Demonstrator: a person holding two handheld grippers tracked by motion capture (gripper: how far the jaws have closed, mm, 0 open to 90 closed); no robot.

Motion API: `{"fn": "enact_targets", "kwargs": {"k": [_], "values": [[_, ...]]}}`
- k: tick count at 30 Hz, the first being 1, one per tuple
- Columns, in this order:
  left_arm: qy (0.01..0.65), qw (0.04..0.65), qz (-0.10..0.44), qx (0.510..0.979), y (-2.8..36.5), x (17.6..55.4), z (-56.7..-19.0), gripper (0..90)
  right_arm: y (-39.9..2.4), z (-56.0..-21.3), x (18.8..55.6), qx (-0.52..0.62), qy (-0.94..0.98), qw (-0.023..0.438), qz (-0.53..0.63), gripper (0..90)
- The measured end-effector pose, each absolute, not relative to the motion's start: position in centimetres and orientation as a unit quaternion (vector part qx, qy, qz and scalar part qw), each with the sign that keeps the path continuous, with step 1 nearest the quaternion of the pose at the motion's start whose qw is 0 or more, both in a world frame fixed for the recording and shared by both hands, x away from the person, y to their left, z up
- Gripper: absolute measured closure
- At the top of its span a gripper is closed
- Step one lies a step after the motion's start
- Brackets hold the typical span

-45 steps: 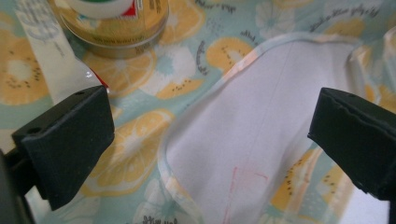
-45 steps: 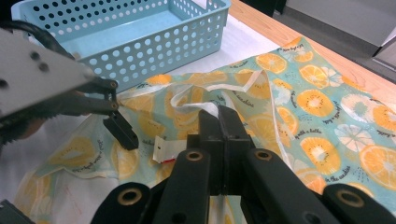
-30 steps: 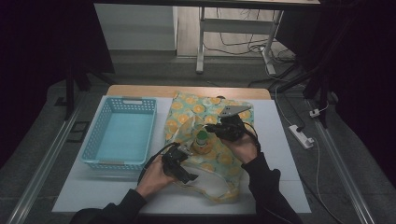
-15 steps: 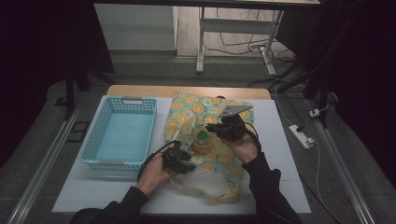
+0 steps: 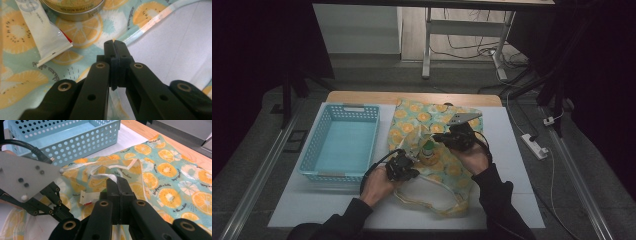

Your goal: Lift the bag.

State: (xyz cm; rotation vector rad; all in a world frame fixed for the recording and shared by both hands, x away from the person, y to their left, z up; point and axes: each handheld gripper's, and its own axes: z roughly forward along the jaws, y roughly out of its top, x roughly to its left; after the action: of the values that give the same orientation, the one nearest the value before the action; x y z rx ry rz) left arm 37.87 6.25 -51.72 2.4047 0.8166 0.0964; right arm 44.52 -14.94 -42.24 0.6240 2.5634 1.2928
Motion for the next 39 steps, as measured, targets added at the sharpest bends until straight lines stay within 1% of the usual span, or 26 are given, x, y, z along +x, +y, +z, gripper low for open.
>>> {"fn": "enact_targets", "kwargs": {"k": [2,7,18,35,39], "values": [[0.314,0.308,0.029,0.897,6.4,37.9,-51.4,89.8,-14.8,-42.1,44.4,0.210,0.869,0.101,0.437,89.9],[0.322,0.315,0.016,0.893,6.3,37.7,-50.4,89.8,-15.0,-41.4,44.5,0.211,0.867,0.096,0.441,90.0],[0.317,0.348,0.001,0.882,6.5,37.9,-47.1,89.9,-14.9,-39.6,45.1,0.213,0.867,0.079,0.443,90.0],[0.305,0.399,0.000,0.865,7.8,40.4,-39.3,89.9,-14.3,-36.3,45.4,0.201,0.871,0.084,0.440,90.0],[0.305,0.415,-0.014,0.857,8.5,41.2,-37.8,89.9,-14.4,-35.4,45.4,0.198,0.871,0.086,0.442,90.0]]}}
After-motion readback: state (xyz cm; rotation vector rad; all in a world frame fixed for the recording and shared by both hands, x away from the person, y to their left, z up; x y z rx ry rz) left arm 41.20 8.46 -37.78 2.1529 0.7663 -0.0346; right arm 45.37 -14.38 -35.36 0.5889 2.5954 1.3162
